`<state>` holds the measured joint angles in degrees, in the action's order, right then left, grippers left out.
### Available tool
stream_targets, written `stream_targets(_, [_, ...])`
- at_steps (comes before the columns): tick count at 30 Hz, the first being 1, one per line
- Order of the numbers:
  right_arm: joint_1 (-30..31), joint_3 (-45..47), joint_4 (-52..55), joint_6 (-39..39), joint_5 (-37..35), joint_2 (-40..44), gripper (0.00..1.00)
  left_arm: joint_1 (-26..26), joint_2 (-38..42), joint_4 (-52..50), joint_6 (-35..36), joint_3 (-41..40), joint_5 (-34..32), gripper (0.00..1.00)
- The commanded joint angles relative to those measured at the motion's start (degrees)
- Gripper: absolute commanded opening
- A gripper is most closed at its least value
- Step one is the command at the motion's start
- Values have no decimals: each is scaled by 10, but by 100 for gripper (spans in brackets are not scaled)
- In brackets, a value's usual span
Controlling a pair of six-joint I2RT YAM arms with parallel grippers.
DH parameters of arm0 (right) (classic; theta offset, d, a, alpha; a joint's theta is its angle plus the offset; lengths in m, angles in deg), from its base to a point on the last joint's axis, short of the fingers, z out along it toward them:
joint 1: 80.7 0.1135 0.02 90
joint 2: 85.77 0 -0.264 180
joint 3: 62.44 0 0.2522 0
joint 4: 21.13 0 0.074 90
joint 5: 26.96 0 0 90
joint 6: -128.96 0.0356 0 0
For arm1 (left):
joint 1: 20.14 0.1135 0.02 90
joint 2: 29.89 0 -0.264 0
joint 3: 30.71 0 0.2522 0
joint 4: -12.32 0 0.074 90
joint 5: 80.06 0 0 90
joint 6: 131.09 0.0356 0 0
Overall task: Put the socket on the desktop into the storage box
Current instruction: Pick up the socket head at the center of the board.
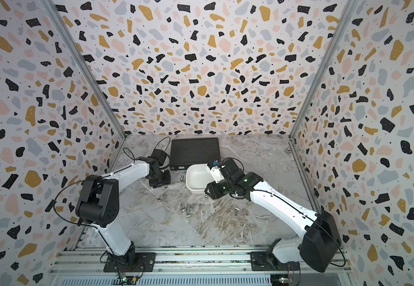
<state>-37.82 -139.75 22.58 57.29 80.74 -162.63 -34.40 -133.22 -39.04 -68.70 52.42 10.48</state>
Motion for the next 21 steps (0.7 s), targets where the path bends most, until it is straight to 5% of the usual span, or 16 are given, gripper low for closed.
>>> stream_targets(1, [4,-3,-3,-7,-12,4,45,3,-8,-3,5,19,-4,47])
stream_targets(21, [7,1,-5,3,-18,5,45,3,-70,-22,14,65,-34,36])
